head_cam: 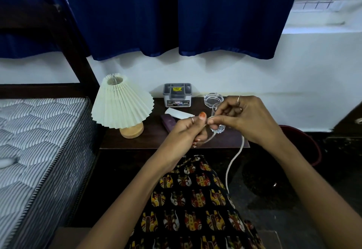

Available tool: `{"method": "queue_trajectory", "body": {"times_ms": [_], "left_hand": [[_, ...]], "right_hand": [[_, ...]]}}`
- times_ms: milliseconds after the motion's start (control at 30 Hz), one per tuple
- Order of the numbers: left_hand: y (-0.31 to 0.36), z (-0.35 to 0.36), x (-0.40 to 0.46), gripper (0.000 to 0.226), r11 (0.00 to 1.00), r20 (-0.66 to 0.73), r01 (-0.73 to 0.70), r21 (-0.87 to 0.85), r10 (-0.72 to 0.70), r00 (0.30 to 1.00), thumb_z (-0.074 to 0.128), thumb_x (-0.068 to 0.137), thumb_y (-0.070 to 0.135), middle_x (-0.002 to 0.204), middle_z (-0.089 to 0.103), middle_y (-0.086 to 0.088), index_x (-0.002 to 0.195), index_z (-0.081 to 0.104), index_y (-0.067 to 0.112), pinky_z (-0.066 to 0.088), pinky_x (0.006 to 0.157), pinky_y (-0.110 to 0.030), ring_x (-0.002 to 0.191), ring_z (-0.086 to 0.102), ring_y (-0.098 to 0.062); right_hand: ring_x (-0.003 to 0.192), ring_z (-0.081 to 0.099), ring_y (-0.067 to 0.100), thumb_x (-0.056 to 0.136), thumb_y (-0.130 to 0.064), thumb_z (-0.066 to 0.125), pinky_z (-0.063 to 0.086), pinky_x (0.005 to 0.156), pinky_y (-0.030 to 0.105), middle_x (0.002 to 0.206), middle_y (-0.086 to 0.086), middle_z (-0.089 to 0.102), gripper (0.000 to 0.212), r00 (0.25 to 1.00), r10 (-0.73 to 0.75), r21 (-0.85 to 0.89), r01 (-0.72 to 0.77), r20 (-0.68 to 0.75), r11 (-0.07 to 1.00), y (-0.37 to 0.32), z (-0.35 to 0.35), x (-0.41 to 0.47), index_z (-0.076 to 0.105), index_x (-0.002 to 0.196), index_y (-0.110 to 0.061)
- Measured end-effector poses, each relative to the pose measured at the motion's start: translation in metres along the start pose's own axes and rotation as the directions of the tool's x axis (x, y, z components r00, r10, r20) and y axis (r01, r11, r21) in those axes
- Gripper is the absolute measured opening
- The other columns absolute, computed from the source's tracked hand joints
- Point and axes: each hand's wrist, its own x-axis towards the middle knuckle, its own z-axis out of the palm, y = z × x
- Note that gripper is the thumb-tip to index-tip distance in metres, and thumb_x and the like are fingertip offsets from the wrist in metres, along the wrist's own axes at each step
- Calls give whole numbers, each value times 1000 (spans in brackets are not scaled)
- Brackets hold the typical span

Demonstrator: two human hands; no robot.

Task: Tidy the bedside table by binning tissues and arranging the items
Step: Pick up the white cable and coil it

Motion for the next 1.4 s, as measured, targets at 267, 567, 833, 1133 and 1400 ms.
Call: {"method": "queue_trajectory", "body": {"times_ms": [267,567,833,1133,1400], "left_hand": [[9,5,4,39,978,-51,15,-207,-26,998,34,100,27,47,28,10,75,58,9,23,48,-19,42,23,-3],[18,13,15,31,795,-106,-35,-606,-37,994,39,98,22,51,53,4,85,61,5,46,51,-19,45,49,-5],[27,0,24,21,765,-237,-145,-628,-11,972,47,94,20,76,73,0,93,64,8,53,70,-18,69,68,-7],[14,0,31,15,886,-353,-166,-432,3,936,53,92,21,92,75,0,97,64,13,52,86,-24,94,69,-11],[-5,2,24,16,992,-316,-120,-34,103,943,57,90,16,72,74,4,99,65,5,54,72,-26,69,67,-4]], "right_hand": [[49,54,10,70,-29,70,48,50,21,58,-3,63,16,995,103,505,-86,-5,859,29,11,-5,69,76,-14],[60,56,20,92,-34,46,49,58,27,66,10,61,35,967,248,525,-178,-64,832,55,49,-42,65,84,-6],[58,53,7,98,-14,44,45,60,21,69,-3,60,24,966,254,147,-257,35,955,77,73,-77,59,110,-29],[78,62,16,98,-30,31,53,64,32,93,-7,62,39,993,-37,-491,88,114,867,36,56,-86,50,132,-27],[75,68,24,97,-29,43,58,62,37,94,0,68,25,975,-220,-588,182,8,788,3,20,-56,65,103,-20]]}}
